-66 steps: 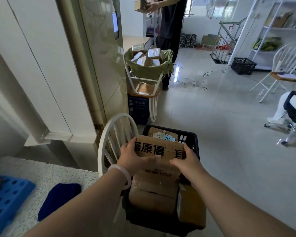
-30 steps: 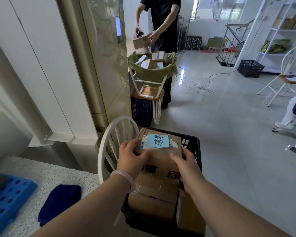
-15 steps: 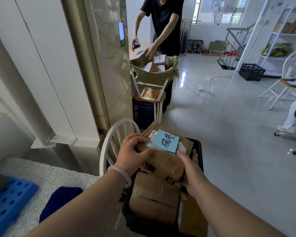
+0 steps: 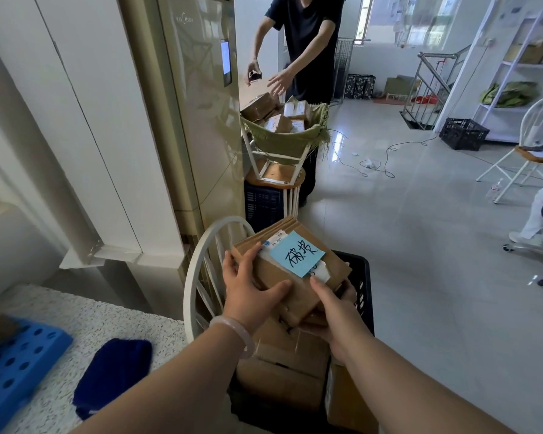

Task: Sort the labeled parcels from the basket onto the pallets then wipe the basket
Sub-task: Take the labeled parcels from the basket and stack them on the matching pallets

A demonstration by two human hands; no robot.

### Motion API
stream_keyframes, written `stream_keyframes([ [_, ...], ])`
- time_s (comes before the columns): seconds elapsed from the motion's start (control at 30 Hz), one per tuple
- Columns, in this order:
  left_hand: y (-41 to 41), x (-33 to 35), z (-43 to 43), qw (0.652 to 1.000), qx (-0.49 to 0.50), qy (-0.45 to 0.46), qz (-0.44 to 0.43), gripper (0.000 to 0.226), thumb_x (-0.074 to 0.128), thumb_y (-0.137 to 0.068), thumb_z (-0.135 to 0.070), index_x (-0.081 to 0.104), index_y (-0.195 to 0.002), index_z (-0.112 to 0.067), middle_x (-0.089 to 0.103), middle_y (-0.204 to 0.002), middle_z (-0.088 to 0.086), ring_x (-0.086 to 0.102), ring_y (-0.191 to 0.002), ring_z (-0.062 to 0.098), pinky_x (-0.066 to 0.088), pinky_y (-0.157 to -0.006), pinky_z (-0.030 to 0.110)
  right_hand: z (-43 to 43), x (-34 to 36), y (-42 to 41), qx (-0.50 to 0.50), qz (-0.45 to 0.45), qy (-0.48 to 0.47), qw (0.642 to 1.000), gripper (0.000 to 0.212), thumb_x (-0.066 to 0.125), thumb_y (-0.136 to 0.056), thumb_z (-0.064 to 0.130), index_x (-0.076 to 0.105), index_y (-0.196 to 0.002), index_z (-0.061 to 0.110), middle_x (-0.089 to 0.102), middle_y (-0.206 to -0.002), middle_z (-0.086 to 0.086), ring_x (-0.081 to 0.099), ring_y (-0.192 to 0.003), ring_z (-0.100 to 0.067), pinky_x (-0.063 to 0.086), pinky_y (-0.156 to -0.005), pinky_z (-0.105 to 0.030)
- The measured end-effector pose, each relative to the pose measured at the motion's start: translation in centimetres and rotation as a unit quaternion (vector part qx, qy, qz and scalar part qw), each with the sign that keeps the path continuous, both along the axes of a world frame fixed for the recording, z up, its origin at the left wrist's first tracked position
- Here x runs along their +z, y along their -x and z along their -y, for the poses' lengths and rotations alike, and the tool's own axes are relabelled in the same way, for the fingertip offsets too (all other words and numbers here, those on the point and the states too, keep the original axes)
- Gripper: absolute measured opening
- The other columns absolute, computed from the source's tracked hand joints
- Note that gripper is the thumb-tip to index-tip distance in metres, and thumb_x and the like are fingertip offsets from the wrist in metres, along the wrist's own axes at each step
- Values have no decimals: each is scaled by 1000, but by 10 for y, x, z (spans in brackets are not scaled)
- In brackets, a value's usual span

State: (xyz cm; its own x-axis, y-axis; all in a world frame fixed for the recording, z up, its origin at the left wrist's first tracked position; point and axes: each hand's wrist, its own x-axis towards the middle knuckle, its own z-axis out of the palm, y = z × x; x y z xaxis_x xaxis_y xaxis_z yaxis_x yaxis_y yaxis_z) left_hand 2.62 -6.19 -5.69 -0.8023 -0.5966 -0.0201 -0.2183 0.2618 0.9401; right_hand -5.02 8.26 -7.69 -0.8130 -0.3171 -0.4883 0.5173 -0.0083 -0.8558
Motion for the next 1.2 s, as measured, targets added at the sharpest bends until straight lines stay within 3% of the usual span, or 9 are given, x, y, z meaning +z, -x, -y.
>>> stream_keyframes([
  [0.13, -4, 0, 15, 1000, -19, -11, -2, 76, 83, -73, -29, 37, -126, -57, -7, -155, -18, 15, -143, 27, 45, -105, 44, -3, 1, 7, -1, -29, -58, 998, 99, 73, -44, 82, 45, -125, 33, 65, -116, 0, 58, -113, -27, 45, -102, -57],
  [0.2, -7, -1, 21, 999, -31, -11, -7, 75, 84, -72, -29, 37, -122, -60, -3, -153, -18, 16, -142, 27, 48, -103, 45, -4, 6, 12, 1, -59, -93, 994, 72, 64, -65, 80, 50, -115, 31, 66, -112, -1, 58, -113, -25, 42, -105, -55],
  [0.37, -15, 0, 28, 999, -46, 2, -6, 77, 81, -77, -22, 36, -128, -58, -6, -155, -14, 12, -144, 25, 41, -104, 30, -10, 17, 17, 97, -187, -191, 959, 45, 53, -94, 53, 49, -127, 23, 59, -104, 6, 57, -98, -15, 50, -83, -34],
  [0.53, -31, 1, 33, 998, -47, 38, -11, 81, 77, -80, -19, 34, -127, -69, -7, -157, -13, 10, -146, 22, 41, -108, 32, -3, 28, 7, 183, -285, -203, 919, 53, 52, -98, 43, 30, -146, 40, 58, -115, 12, 55, -87, 5, 44, -61, -15],
  [0.7, -54, -4, 48, 998, -32, 62, -2, 80, 75, -78, -24, 33, -133, -66, -1, -154, -17, 10, -147, 23, 47, -105, 45, 11, 26, -3, 281, -360, -241, 857, 68, 44, -100, 46, -8, -130, 78, 51, -136, 12, 64, -95, -6, 60, -74, -35],
  [0.83, -79, 8, 54, 1000, 25, 15, 1, 58, 66, -88, -10, 50, -123, -54, 9, -151, -17, 23, -133, 7, 50, -77, 6, 25, 30, -17, 342, -431, -277, 788, 65, 37, -103, 42, -9, -141, 67, 46, -139, 9, 55, -93, -5, 56, -73, -29],
  [0.93, -94, 15, 59, 998, 61, 8, -7, 49, 63, -88, -9, 59, -115, -50, 26, -150, -13, 38, -132, 15, 52, -77, 11, 38, 32, -29, 343, -458, -240, 784, 56, 33, -103, 45, 1, -147, 60, 46, -141, 9, 49, -96, -5, 52, -80, -32],
  [1.07, -119, 18, 35, 987, 154, -8, -35, 39, 73, -84, -24, 59, -112, -48, 25, -151, -16, 33, -135, 15, 42, -101, 28, 49, 31, -44, 383, -464, -218, 768, 58, 32, -98, 59, -5, -142, 65, 42, -138, 9, 50, -109, -10, 51, -88, -40],
  [1.2, -153, 14, 3, 976, 213, 32, 5, 57, 80, -75, -38, 46, -115, -59, 13, -155, -16, 25, -138, 13, 35, -101, 23, 57, 27, -63, 457, -485, -201, 718, 76, 45, -98, 52, -15, -146, 57, 32, -141, 5, 48, -101, -7, 43, -68, -21],
])
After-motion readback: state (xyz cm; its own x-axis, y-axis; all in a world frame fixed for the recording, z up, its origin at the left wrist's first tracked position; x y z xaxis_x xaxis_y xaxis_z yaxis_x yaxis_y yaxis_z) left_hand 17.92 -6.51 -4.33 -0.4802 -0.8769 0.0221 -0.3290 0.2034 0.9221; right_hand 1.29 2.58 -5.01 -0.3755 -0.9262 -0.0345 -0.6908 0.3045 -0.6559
